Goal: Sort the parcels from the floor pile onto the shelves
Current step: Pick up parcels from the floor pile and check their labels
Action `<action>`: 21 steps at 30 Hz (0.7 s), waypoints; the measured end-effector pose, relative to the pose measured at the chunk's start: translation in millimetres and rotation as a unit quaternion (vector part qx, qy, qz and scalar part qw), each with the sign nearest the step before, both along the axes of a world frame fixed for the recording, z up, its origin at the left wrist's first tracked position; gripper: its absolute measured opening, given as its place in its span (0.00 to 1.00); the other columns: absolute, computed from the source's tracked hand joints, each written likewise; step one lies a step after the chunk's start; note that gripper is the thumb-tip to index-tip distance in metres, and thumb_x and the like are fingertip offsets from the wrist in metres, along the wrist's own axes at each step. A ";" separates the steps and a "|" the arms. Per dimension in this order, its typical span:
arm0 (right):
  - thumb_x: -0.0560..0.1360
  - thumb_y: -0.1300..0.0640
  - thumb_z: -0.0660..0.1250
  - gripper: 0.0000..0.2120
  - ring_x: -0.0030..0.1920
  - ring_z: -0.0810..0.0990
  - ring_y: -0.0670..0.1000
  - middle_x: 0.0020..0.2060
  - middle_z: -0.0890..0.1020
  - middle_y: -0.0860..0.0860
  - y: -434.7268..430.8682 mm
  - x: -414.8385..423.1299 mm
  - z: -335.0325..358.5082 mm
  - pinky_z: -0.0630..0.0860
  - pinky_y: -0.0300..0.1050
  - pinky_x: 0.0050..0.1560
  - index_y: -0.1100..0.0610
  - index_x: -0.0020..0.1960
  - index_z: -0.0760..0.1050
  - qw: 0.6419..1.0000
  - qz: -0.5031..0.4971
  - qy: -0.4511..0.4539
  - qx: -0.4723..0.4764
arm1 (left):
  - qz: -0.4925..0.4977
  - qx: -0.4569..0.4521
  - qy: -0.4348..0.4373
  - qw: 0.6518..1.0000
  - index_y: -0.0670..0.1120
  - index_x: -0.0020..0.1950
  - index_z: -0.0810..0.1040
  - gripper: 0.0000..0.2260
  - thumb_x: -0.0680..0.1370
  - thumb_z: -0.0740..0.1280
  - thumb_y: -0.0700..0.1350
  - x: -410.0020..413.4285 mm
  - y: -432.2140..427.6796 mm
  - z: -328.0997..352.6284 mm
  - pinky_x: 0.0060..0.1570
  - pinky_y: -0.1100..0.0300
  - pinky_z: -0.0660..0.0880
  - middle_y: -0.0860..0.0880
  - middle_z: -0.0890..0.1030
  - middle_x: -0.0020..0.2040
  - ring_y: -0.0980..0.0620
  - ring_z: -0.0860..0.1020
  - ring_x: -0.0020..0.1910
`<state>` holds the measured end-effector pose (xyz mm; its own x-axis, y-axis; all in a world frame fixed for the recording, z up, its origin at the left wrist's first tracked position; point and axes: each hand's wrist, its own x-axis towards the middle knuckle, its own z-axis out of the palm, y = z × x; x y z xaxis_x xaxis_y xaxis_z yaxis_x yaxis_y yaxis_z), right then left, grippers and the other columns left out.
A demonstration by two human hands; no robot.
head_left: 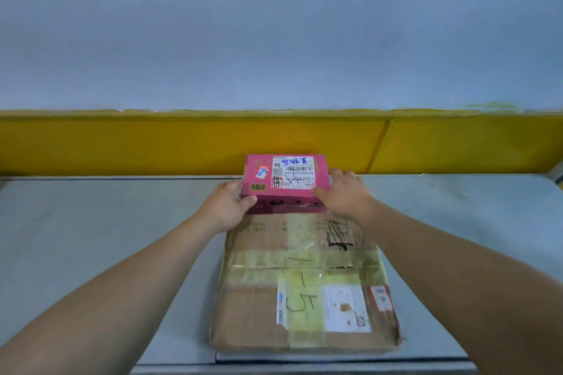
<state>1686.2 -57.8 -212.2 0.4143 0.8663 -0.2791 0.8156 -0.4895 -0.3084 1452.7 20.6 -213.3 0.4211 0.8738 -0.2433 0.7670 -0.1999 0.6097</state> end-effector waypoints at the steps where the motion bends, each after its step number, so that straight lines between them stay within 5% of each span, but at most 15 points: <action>1: 0.78 0.35 0.58 0.36 0.70 0.67 0.60 0.71 0.68 0.58 12.3 6.8 -5.6 0.69 0.58 0.69 0.54 0.78 0.56 1.000 0.005 0.005 -0.008 | 0.015 -0.013 -0.004 1.000 0.51 0.74 0.67 0.22 0.80 0.65 0.50 5.3 8.6 -2.4 0.68 0.51 0.67 0.44 0.69 0.72 0.44 0.69 0.69; 9: 0.80 0.39 0.57 0.36 0.70 0.69 0.63 0.75 0.61 0.60 62.9 31.1 -39.7 0.69 0.59 0.69 0.48 0.81 0.45 0.994 0.038 0.101 -0.017 | 0.059 -0.080 0.009 0.995 0.48 0.79 0.57 0.31 0.79 0.67 0.46 39.0 48.0 -27.1 0.64 0.57 0.69 0.48 0.73 0.70 0.48 0.73 0.65; 15: 0.82 0.44 0.58 0.34 0.71 0.67 0.63 0.77 0.57 0.59 75.5 32.3 -41.7 0.69 0.56 0.67 0.51 0.81 0.44 0.992 0.022 0.124 -0.003 | 0.025 -0.102 0.027 0.994 0.50 0.80 0.52 0.33 0.80 0.65 0.48 41.5 57.6 -26.4 0.67 0.50 0.70 0.50 0.72 0.71 0.48 0.72 0.67; 21: 0.80 0.41 0.60 0.36 0.74 0.62 0.64 0.77 0.57 0.60 67.7 27.9 -26.6 0.65 0.57 0.71 0.53 0.80 0.49 0.997 0.011 0.077 0.005 | 0.007 -0.072 -0.011 0.997 0.50 0.77 0.62 0.28 0.79 0.67 0.51 36.5 52.1 -14.6 0.65 0.55 0.69 0.51 0.72 0.69 0.50 0.73 0.64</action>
